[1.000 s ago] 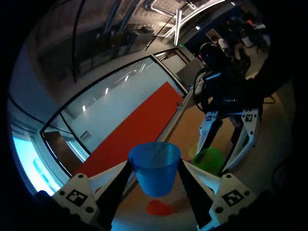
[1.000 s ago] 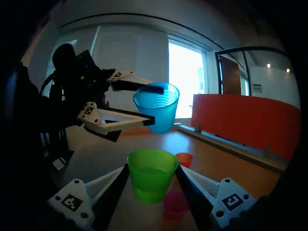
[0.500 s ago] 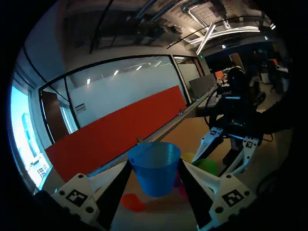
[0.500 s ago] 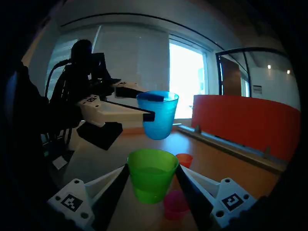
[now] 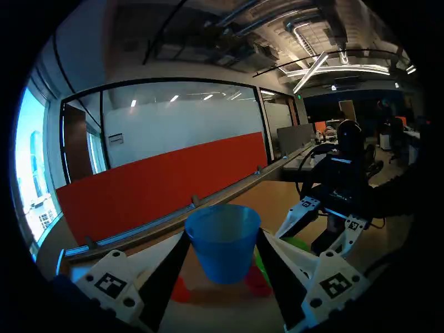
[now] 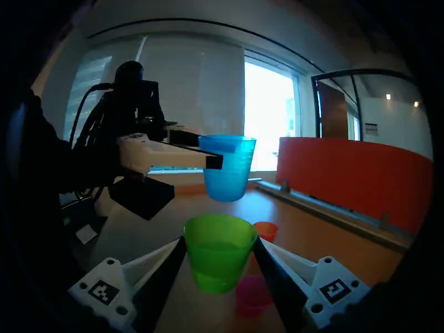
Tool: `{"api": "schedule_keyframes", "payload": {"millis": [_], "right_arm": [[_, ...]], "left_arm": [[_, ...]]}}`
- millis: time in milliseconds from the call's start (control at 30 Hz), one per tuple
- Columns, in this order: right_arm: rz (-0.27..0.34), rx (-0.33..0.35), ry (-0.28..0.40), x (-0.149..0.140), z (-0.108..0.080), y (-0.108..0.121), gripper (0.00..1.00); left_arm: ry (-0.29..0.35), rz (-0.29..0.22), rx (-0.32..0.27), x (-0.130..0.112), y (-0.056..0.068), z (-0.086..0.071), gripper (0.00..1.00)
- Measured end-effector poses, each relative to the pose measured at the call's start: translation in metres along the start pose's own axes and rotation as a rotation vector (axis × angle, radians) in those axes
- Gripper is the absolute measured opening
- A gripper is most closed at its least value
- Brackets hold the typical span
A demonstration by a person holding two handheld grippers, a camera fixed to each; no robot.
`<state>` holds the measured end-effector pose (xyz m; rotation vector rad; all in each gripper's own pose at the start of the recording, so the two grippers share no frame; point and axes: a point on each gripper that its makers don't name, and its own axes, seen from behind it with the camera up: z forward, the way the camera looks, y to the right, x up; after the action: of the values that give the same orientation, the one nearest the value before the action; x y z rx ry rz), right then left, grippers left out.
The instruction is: Pour water
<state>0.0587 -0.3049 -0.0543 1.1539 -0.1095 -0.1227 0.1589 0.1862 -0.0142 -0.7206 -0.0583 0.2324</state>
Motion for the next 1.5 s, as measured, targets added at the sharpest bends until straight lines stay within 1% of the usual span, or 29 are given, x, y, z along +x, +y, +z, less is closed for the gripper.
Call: {"api": "schedule_keyframes", "payload": {"millis": [133, 300, 500, 767, 900, 1067, 1300, 1500], "right_arm": [[-0.003, 0.001, -0.002, 0.001, 0.000, 0.000, 0.89], [-0.003, 0.003, -0.006, -0.001, 0.000, -0.002, 0.89], [-0.005, 0.010, -0.026, -0.006, -0.002, -0.005, 0.89], [-0.010, 0.018, -0.056, -0.013, -0.006, -0.009, 0.89], [-0.013, 0.023, -0.077, -0.018, -0.008, -0.010, 0.89], [-0.005, 0.035, -0.104, -0.024, -0.013, -0.011, 0.90], [0.017, 0.062, -0.151, -0.036, -0.021, -0.013, 0.90], [-0.006, 0.086, -0.209, -0.050, -0.025, -0.019, 0.90]], "left_arm": [[0.006, -0.024, -0.001, 0.001, -0.003, -0.001, 0.84], [-0.003, -0.037, 0.002, -0.005, -0.007, -0.002, 0.84], [-0.030, -0.051, 0.008, -0.018, -0.012, -0.002, 0.84], [-0.070, -0.077, -0.003, -0.039, -0.011, -0.001, 0.84], [-0.089, -0.098, 0.001, -0.049, -0.014, -0.001, 0.84], [-0.124, -0.121, -0.004, -0.065, -0.014, -0.002, 0.84], [-0.160, -0.122, -0.009, -0.085, -0.015, -0.003, 0.85], [-0.201, -0.127, -0.023, -0.102, -0.012, -0.002, 0.85]]}}
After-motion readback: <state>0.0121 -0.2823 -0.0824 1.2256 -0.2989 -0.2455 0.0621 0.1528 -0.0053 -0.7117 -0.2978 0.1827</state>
